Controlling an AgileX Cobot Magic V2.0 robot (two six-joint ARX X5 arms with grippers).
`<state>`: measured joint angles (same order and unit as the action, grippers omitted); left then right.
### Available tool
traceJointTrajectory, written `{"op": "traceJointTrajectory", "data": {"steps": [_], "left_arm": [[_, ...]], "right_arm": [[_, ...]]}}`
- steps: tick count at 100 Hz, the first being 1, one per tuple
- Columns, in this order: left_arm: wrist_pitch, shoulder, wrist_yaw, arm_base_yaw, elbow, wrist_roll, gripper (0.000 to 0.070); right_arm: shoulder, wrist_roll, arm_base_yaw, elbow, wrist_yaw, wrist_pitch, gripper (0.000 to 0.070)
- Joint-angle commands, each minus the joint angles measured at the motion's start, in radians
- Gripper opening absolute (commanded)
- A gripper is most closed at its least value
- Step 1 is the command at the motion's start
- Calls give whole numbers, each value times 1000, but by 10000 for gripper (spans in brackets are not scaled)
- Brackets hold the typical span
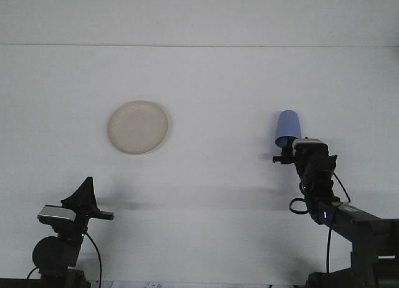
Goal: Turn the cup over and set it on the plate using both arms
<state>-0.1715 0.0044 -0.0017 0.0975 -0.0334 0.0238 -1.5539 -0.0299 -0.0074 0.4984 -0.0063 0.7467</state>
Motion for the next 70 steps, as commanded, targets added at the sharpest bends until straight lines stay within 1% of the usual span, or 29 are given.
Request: {"op": "traceJointTrajectory", "data": {"steps": [1,15,21,23,25,27,29,30,31,34,43,58,70], "left_arm": [[-10,-1,2,-1,19,-5,12],[-10,-1,2,-1,19,-4,12],[-10,-1,2,-1,19,-4,12],[-10,-1,2,-1,19,-4,12],[-10,-1,2,-1,19,-4,12],[-10,-1,2,-1,19,-4,12],[-10,-1,2,-1,19,-4,12],[-10,-1,2,-1,19,-4,12],[-10,-1,2,-1,19,-4,12],[-10,-1,2,-1,19,-4,12],[-10,-1,2,-1,19,-4,12],[-10,-1,2,-1,19,-4,12],[-10,-1,2,-1,19,-4,12]], "right_arm": [[-34,8,-12,34,-9,16,376],[-79,8,-37,87,-74,16,375],[-92,8,-41,106,-84,16,372],[-97,8,-42,112,-84,16,361],[-101,8,-43,118,-85,16,333],[-104,8,-44,123,-90,16,281],[-105,8,-45,126,-98,16,207],[-105,10,-45,127,-102,16,141],[-105,10,-45,128,-104,16,119],[-105,12,-45,131,-111,15,0],[-103,11,-45,132,-119,30,3],[-60,4,-30,131,-156,-10,3],[58,35,20,131,-159,-88,3]]}}
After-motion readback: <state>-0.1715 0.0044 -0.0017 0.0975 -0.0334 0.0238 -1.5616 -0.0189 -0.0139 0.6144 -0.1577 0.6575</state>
